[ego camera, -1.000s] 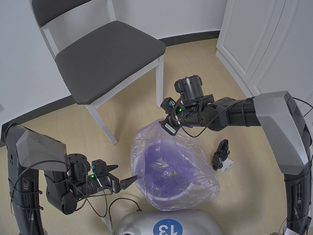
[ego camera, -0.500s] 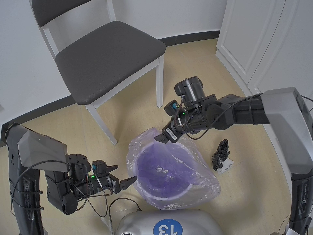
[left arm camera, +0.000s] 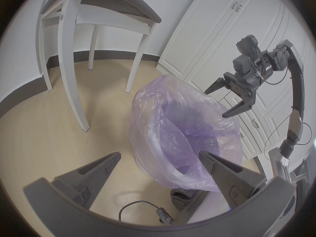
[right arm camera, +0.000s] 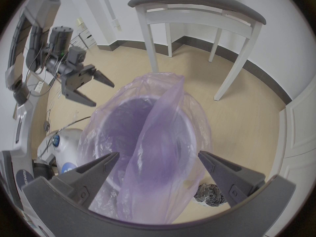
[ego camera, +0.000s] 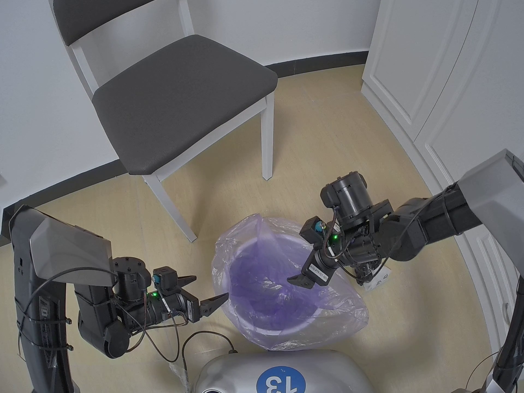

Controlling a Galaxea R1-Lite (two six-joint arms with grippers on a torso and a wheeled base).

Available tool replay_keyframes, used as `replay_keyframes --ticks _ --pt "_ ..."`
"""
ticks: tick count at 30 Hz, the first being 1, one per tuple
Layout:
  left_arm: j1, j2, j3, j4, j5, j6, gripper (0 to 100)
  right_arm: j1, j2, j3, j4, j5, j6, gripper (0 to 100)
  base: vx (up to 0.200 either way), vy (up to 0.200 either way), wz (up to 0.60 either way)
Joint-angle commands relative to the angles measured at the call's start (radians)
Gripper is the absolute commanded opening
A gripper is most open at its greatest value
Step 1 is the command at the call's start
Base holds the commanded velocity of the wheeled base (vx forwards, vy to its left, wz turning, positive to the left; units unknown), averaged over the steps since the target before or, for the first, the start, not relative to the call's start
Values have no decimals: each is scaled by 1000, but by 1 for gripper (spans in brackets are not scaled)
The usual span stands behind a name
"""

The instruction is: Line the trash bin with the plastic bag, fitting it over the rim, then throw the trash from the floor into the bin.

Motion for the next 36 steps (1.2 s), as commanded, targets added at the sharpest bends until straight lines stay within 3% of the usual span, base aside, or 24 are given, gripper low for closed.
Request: replay_keyframes --ticks 1,16,36 --pt "1 -3 1 -18 0 0 100 -3 -11 35 -11 1 2 0 0 0 0" --pt "2 -5 -3 -18 0 0 100 -119 -13 -92 -2 12 6 0 0 0 0" --pt "2 1 -19 -18 2 -2 100 -166 165 -258 -7 12 4 0 0 0 0"
